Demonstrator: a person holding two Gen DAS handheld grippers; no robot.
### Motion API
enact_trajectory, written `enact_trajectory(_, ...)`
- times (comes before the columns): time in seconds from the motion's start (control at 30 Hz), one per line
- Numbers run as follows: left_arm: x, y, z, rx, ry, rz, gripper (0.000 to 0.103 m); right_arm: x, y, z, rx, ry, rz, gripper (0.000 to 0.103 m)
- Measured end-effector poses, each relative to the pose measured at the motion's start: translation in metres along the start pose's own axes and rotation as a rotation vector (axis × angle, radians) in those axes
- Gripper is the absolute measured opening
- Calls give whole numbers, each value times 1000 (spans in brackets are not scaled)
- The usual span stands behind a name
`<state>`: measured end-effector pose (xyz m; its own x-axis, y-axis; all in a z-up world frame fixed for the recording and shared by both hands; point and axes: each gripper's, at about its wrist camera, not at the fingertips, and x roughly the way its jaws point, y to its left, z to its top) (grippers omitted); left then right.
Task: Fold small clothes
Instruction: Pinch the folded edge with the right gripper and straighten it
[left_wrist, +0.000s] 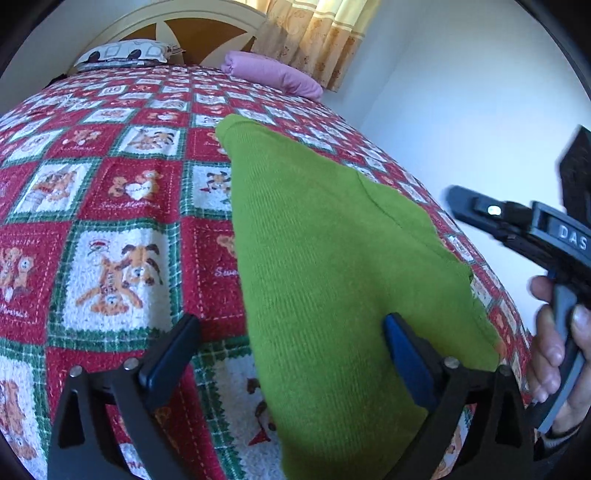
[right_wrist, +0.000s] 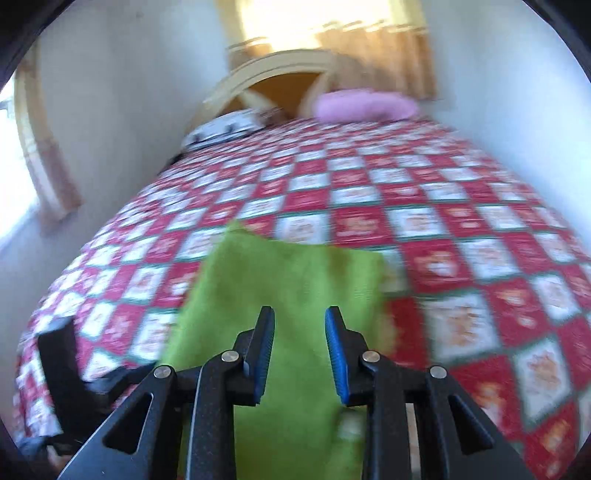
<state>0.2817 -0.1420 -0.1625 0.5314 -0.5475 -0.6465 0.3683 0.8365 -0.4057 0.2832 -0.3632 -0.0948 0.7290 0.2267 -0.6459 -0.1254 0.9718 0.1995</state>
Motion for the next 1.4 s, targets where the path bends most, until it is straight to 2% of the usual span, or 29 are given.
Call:
enact_trajectory(0.03, 0, 4, -1, -16, 1, -10, 103, 14, -3, 0, 10, 47, -6, 29)
enact_trajectory(0.1, -2, 11, -3, -49, -6, -36, 103, 46, -24, -6, 48, 132, -98, 29)
enact_trajectory(0.13, -3, 14, -4, -61, -10, -41, 103, 57, -37, -11, 77, 158, -94, 26)
enact_trajectory(0.2, -6, 14, -6, -68, -23, -41, 103, 56, -57, -15, 134, 94, -29, 21)
enact_trajectory(0.27, -9, 14, -8, -70, -27, -38, 103, 55, -67, -15, 179, 89, 10, 21)
enact_trajectory(0.4, -16, 21, -7, -115, -27, -50, 103, 41, -69, -13, 179, 70, 56, 24)
enact_trajectory(0.43, -17, 22, -7, -129, -28, -49, 103, 33, -72, -14, 195, 50, 75, 27)
enact_trajectory(0.47, -18, 21, -7, -131, -27, -50, 103, 26, -75, -16, 213, 26, 94, 41)
enact_trajectory(0.5, -18, 19, -6, -125, -30, -50, 103, 22, -78, -13, 228, 6, 115, 50)
enact_trajectory(0.53, -18, 17, -6, -111, -30, -47, 103, 19, -82, -12, 241, -4, 105, 68)
enact_trajectory(0.57, -16, 14, -5, -94, -23, -42, 103, 18, -87, -10, 253, -13, 88, 76)
enact_trajectory(0.7, -8, 6, 0, -64, 4, -57, 97, 23, -112, 1, 342, -5, 141, 76)
enact_trajectory(0.83, -3, 1, 3, -39, 29, -77, 89, 47, -124, 9, 380, 63, 210, 76)
enact_trajectory(0.97, 1, 1, 4, -39, 41, -76, 89, 71, -126, 11, 369, 126, 201, 76)
enact_trajectory(1.03, 2, -2, 4, -28, 43, -65, 89, 83, -127, 11, 373, 154, 225, 76)
enact_trajectory(1.23, 8, -10, 5, 13, 59, 0, 92, 98, -124, 15, 342, 148, 264, 76)
enact_trajectory(1.4, 9, -13, 5, 31, 67, 26, 93, 106, -124, 17, 309, 146, 240, 61)
